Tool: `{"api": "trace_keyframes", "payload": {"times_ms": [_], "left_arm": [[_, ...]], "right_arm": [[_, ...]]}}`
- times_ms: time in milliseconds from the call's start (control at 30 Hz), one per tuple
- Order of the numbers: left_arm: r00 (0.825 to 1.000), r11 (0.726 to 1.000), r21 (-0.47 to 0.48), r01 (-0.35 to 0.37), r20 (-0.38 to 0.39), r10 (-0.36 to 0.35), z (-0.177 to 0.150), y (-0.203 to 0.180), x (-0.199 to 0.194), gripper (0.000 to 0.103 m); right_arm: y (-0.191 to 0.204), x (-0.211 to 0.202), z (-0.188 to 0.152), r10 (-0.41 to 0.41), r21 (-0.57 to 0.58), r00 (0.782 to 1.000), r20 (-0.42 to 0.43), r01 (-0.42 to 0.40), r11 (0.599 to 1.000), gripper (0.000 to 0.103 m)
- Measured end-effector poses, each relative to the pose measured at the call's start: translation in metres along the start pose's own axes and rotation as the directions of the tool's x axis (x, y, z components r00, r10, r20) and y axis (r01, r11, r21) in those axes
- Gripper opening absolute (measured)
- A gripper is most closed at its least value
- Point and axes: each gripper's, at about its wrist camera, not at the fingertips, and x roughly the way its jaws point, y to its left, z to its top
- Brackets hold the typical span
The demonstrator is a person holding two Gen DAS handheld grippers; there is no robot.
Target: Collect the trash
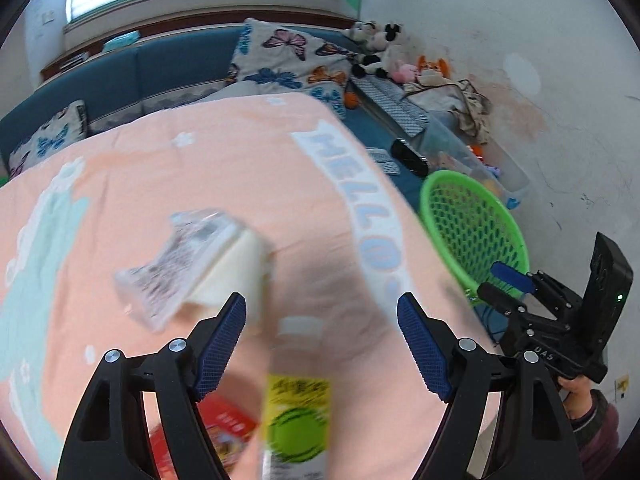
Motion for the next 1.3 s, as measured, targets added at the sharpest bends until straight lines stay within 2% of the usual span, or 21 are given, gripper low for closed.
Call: {"api": "trace_keyframes", "payload": {"times_ms": [333, 400, 467, 567, 767, 867, 1000, 1133, 1300], "left_arm": [[1.0, 0.998, -0.059, -0.021, -0.024, 0.019, -0.031, 0.059, -0.02, 0.076], [0.999, 0.998, -0.058, -0.021, -0.039, 0.019, -0.039, 0.068, -0.023, 0.076], [0.998, 0.998, -0.055, -0.031, -0.058, 0.027, -0.045, 0.075, -0.024, 0.076], [0.995, 0.999, -0.051, -0.007, -0.096, 0.002, -0.058, 0.084, -0.025, 0.076], [0.984, 0.999, 0.017, 0.036, -0.174, -0.033, -0.077, 0.09, -0.015, 0.081], [0.977, 0.997, 0.071, 0.038, -0.213, -0.023, -0.085, 0.092, -0.007, 0.082], [0.972, 0.989, 0.145, 0.006, -0.234, 0.029, -0.091, 0.094, -0.001, 0.084], [0.97, 0.987, 0.159, 0.034, -0.242, 0.006, -0.093, 0.098, 0.003, 0.089], [0.964, 0.984, 0.163, 0.076, -0.263, -0.031, -0.097, 0.099, 0.009, 0.089]], "right_arm": [[0.062, 0.031, 0.005, 0.113, -0.056, 0.987, -0.111, -0.12, 0.991, 0.051], [0.072, 0.038, 0.005, 0.157, -0.038, 0.975, -0.154, -0.165, 0.986, 0.052], [0.082, 0.042, 0.003, 0.169, -0.032, 0.968, -0.185, -0.178, 0.984, 0.055], [0.096, 0.05, 0.001, 0.202, 0.005, 0.947, -0.25, -0.208, 0.978, 0.057], [0.112, 0.053, 0.001, 0.225, 0.074, 0.922, -0.315, -0.213, 0.974, 0.058], [0.116, 0.053, 0.003, 0.217, 0.088, 0.918, -0.332, -0.199, 0.976, 0.059], [0.123, 0.057, 0.006, 0.211, 0.112, 0.909, -0.36, -0.183, 0.977, 0.062], [0.13, 0.062, 0.006, 0.21, 0.143, 0.902, -0.379, -0.166, 0.976, 0.064], [0.134, 0.071, 0.006, 0.217, 0.206, 0.885, -0.411, -0.142, 0.968, 0.067]]}}
